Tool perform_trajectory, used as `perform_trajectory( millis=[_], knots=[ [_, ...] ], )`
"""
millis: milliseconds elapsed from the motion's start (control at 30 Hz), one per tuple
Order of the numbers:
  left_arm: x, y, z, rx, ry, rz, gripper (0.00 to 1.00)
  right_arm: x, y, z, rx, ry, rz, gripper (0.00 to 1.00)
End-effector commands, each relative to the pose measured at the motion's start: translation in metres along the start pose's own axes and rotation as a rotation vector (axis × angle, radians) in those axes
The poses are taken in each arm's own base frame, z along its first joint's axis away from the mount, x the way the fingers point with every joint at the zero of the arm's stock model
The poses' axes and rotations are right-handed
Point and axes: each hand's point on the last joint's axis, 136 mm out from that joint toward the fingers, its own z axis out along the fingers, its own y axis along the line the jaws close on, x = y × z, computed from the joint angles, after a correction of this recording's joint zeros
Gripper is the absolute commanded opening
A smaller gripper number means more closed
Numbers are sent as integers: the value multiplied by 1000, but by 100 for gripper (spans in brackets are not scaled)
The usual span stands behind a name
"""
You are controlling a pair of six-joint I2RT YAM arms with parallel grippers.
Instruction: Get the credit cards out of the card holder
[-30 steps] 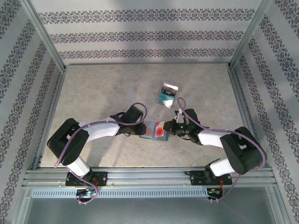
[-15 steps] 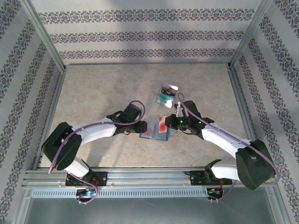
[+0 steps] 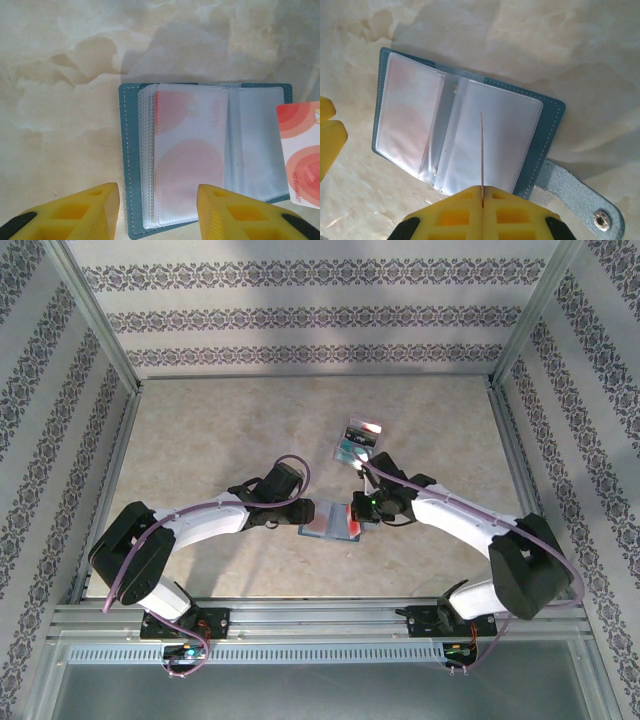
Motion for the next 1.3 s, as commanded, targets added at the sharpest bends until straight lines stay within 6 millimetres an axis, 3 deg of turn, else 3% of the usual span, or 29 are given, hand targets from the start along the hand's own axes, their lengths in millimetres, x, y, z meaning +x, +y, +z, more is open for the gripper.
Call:
perform_trajectory(
  millis=[0, 200, 600, 833, 1067, 1167, 1267],
  knots=[
    [3, 9, -4, -30, -2, -16, 45, -2, 0, 2, 57, 25, -45, 5],
    [2, 10, -5, -33, -5, -11, 45, -1, 5, 8, 101, 59, -89, 10],
    [3, 13, -4, -43, -3, -11, 44, 4, 10, 24, 109, 101, -112, 11],
    [1, 13, -8, -48, -13, -7, 44, 2, 13, 20, 123, 95, -139, 3],
    [-4, 15, -16, -55, -41, -3, 48, -28, 16, -14, 175, 18, -274, 0],
    [-6, 17, -20, -60, -55, -7, 58, -51, 12, -28, 205, -24, -326, 0],
    [-8, 18, -24, -65, -72, -7, 76, -79, 10, -40, 202, -74, -363, 0]
  ],
)
